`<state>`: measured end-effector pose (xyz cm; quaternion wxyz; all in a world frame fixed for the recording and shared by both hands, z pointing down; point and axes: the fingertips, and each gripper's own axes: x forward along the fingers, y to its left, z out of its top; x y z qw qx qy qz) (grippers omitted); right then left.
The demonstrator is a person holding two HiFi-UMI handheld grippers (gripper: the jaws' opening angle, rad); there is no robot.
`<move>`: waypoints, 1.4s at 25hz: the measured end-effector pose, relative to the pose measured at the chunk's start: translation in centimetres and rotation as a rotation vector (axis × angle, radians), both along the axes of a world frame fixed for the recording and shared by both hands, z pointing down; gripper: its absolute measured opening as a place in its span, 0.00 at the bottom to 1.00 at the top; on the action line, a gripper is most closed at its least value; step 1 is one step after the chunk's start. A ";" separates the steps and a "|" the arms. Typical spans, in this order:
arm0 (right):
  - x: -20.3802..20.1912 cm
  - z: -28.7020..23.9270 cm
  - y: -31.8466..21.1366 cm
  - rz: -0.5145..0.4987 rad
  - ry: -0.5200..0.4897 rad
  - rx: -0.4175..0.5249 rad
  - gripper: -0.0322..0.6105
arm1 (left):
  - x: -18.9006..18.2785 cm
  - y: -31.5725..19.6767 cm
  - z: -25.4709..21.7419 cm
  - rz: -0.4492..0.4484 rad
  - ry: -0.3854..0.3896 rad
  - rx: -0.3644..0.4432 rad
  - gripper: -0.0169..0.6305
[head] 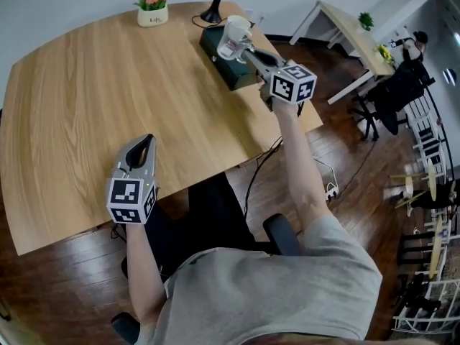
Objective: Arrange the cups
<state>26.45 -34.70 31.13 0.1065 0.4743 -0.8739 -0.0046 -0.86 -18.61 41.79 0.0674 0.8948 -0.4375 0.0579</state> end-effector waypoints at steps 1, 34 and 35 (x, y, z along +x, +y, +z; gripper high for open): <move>2.5 0.2 -0.8 0.059 0.023 -0.008 0.13 | 0.0 0.1 0.0 0.000 0.000 -0.001 0.04; -7.6 0.7 9.3 -0.077 -0.085 0.171 0.18 | -0.1 0.1 -0.1 0.000 -0.002 -0.002 0.04; -11.5 2.6 10.7 -0.180 -0.100 0.134 0.18 | -0.1 0.1 -0.1 -0.001 -0.002 -0.002 0.04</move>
